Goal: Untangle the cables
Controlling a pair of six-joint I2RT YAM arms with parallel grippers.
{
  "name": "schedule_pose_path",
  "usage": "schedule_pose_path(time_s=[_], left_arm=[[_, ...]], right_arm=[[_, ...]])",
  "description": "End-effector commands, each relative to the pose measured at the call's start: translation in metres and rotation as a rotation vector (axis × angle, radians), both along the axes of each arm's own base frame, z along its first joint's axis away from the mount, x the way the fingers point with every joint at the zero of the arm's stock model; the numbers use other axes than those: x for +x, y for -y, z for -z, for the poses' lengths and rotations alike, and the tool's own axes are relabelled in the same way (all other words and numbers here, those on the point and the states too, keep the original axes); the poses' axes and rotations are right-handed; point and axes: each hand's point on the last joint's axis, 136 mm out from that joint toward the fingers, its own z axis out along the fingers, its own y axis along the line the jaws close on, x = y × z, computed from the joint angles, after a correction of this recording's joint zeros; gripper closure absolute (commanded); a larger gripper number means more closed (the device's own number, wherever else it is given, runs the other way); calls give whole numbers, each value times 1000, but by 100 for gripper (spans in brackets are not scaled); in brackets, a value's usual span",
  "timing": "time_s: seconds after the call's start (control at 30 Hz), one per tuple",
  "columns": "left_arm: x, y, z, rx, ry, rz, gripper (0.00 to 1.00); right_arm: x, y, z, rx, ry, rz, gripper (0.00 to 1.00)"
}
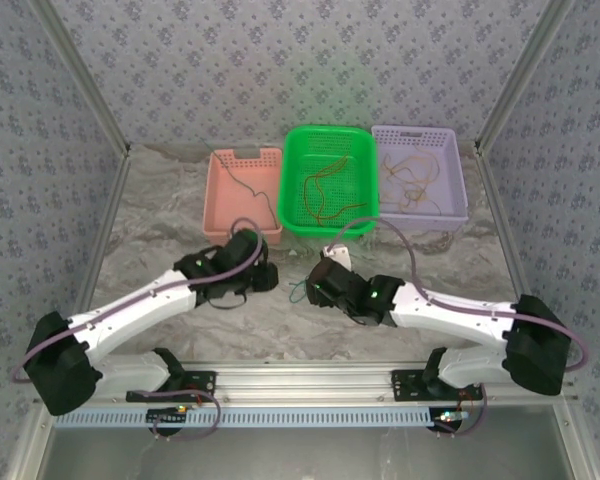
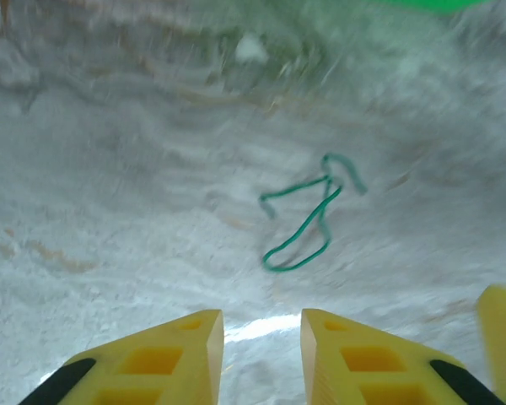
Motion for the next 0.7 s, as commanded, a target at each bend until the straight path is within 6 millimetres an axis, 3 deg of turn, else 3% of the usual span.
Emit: schedule_pose_path(time_s=[0.0, 0.03, 0.1, 0.17, 0.3, 0.47, 0.67], left_arm=[[10, 0, -2, -60, 59, -107, 71], [9, -2, 5, -64, 53, -121, 70], [11, -2, 14, -102, 43, -160, 57], [16, 8, 20, -172, 13, -188, 49], [26, 24, 40, -213, -74, -290, 52], [37, 38, 64, -294, -180, -474, 59], [47, 45, 69, -382, -207, -592, 57]], right_arm=[[5, 3, 17, 67, -72, 100, 40], [7, 2, 19, 88, -86, 126, 40], [12, -1, 23, 112, -107, 167, 41], [15, -1, 23, 125, -108, 203, 42], [14, 0, 17, 128, -79, 221, 43], [5, 16, 7, 137, -40, 237, 44], [-8, 27, -5, 172, -9, 192, 44]])
